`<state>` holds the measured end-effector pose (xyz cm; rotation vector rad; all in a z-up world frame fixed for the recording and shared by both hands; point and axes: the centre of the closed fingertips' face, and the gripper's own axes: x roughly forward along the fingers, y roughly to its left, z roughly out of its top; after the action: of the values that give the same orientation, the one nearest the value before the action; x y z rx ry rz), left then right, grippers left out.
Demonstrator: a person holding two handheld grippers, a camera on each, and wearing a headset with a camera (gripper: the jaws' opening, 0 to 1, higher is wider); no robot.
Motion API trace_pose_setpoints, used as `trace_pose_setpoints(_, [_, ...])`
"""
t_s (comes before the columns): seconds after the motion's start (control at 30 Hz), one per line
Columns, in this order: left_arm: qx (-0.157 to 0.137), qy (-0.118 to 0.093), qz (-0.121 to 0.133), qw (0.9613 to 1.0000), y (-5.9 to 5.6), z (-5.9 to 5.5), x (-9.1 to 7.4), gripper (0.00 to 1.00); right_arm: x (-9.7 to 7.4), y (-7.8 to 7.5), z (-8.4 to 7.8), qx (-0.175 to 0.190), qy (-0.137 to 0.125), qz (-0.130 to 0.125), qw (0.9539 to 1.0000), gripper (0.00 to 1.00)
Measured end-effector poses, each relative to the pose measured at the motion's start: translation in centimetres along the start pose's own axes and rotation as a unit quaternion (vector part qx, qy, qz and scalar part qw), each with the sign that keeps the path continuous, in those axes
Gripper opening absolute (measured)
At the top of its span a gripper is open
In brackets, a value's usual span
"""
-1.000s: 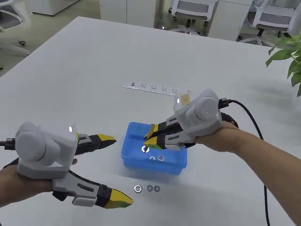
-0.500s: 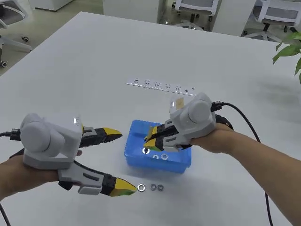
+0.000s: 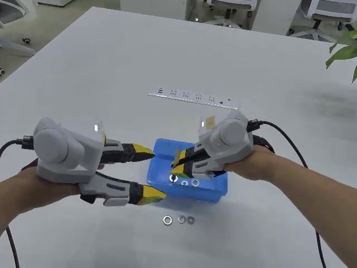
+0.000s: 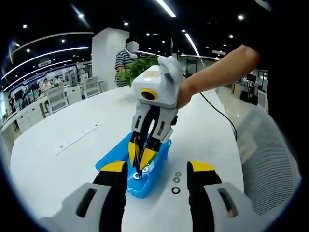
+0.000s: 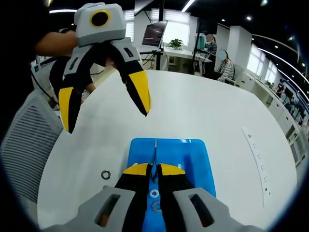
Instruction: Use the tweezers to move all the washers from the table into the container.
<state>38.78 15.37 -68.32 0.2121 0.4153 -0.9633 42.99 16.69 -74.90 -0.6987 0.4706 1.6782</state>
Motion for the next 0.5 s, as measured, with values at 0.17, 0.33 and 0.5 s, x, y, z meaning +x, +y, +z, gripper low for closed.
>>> trace_pose_setpoints(0.17, [0.011,0.004,-0.006,0.9999,0.4,0.3,0.8,0.46,0.1,-0.1,-0.2,0.004,-0.002,0.000,1.0000,0.08])
trace_pose_setpoints(0.33, [0.027,0.009,-0.002,0.9996,1.4,0.5,1.6,0.35,0.1,-0.2,-0.2,0.005,-0.004,0.002,1.0000,0.08])
trace_pose_setpoints(0.5, [0.038,0.016,0.005,0.9991,2.3,0.8,2.4,0.28,0.1,-0.1,-0.2,0.000,-0.004,0.003,1.0000,0.08])
